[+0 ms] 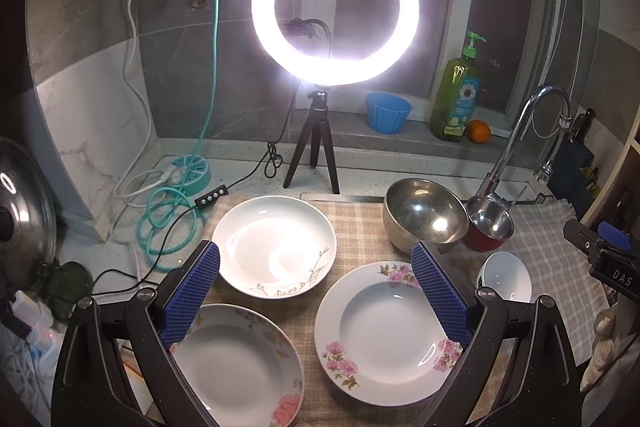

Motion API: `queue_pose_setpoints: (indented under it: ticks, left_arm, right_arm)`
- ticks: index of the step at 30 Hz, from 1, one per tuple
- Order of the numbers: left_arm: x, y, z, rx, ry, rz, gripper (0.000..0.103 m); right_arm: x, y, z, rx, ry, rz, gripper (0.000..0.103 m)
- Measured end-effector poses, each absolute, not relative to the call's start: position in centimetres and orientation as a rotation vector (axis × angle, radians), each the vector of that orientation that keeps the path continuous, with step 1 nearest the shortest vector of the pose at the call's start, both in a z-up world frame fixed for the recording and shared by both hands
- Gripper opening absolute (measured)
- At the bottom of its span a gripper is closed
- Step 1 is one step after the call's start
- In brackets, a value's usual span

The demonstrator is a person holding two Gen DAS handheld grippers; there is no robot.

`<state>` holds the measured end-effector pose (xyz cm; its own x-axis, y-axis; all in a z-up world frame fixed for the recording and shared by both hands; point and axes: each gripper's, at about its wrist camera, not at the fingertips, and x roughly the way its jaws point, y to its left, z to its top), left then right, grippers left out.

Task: Organize plates and bowls

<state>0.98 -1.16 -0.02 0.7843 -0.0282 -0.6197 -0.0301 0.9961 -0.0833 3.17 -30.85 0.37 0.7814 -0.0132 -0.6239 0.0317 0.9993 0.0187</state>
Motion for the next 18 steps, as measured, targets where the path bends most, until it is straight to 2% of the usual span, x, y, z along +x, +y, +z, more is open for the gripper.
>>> queue_pose_setpoints:
  ticks: [18]
  left_arm:
    - [0.97, -1.53, 0.00, -0.090, 0.671, -0.005, 0.096]
  right_arm:
    - [3.22, -30.87, 0.28, 0.033, 0.675, -0.026, 0.103]
